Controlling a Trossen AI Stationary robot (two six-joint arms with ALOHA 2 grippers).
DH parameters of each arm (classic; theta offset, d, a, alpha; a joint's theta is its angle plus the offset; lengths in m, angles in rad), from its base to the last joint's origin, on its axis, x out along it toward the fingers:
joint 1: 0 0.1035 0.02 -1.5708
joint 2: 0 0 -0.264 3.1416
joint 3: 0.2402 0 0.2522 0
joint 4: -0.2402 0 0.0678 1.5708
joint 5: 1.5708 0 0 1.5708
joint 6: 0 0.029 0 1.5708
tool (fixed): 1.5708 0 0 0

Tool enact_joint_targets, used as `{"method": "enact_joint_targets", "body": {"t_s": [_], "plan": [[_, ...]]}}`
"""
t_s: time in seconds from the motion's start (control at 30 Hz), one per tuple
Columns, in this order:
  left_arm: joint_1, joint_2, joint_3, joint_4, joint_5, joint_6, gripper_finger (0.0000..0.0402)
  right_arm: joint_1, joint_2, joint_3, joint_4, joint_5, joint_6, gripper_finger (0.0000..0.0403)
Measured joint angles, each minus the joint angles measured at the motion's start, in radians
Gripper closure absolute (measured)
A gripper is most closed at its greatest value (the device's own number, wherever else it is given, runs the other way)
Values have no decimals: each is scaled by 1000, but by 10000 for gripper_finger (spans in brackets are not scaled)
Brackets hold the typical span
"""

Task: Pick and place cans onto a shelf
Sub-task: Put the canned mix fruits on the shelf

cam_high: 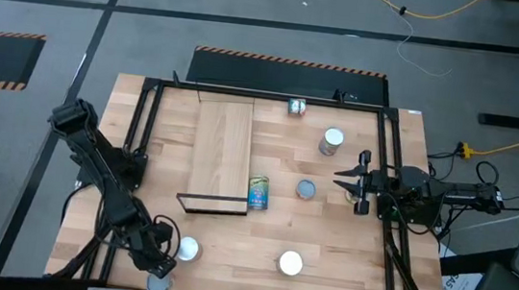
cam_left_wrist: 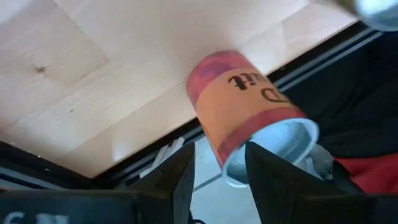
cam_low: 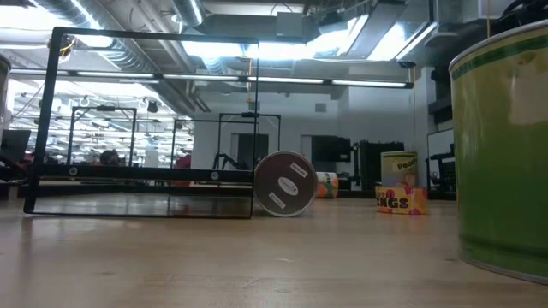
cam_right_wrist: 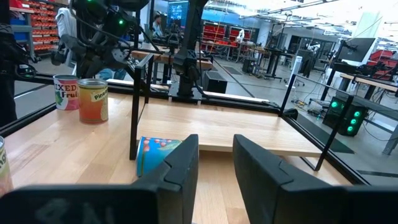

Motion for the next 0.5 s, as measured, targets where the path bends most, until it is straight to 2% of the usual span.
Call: {"method": "enact_joint_targets", "body": {"t_s": [0.33,0.5], "plan": [[-8,52,1,26,24,5,268,0,0,0,0,0,0,298],[-8,53,1,27,21,26,290,0,0,0,0,0,0,298]]}}
